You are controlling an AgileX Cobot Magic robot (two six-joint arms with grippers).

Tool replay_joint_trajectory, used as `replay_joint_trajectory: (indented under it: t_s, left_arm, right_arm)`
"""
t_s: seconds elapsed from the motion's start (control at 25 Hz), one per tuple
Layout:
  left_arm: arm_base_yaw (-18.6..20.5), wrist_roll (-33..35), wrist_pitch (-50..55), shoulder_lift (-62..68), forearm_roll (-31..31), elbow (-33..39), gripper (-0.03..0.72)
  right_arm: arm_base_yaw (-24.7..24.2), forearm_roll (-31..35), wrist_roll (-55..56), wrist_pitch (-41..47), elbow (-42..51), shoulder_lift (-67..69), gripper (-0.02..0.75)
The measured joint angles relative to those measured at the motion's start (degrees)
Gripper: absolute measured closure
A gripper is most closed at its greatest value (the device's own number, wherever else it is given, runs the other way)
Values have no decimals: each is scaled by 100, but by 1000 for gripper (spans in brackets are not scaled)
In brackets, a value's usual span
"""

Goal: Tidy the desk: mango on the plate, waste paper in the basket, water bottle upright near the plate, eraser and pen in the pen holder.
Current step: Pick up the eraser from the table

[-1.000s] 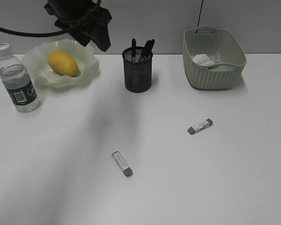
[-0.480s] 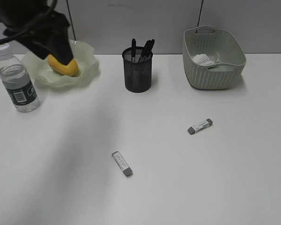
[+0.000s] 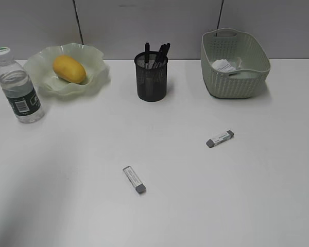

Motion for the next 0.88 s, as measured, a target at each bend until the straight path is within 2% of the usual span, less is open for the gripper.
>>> replay_joint_trajectory:
  t_s: [0.24,0.4,0.6,0.88]
  left_arm:
    - [108,-3,-520,-1830,-46,1392,211]
    - [108,-50,-618,-2917,-66,2018,211]
    - [110,-119,-636,-4130,-97,2413,211]
    - [110,-136,-604,-5028,-103,2548,211]
  right_arm:
    - [0,0,0,1,0,0,281]
    - [0,0,0,-6,0,0,281]
    - [0,0,0,-6,0,0,281]
    - [0,0,0,-18,-11,129,281]
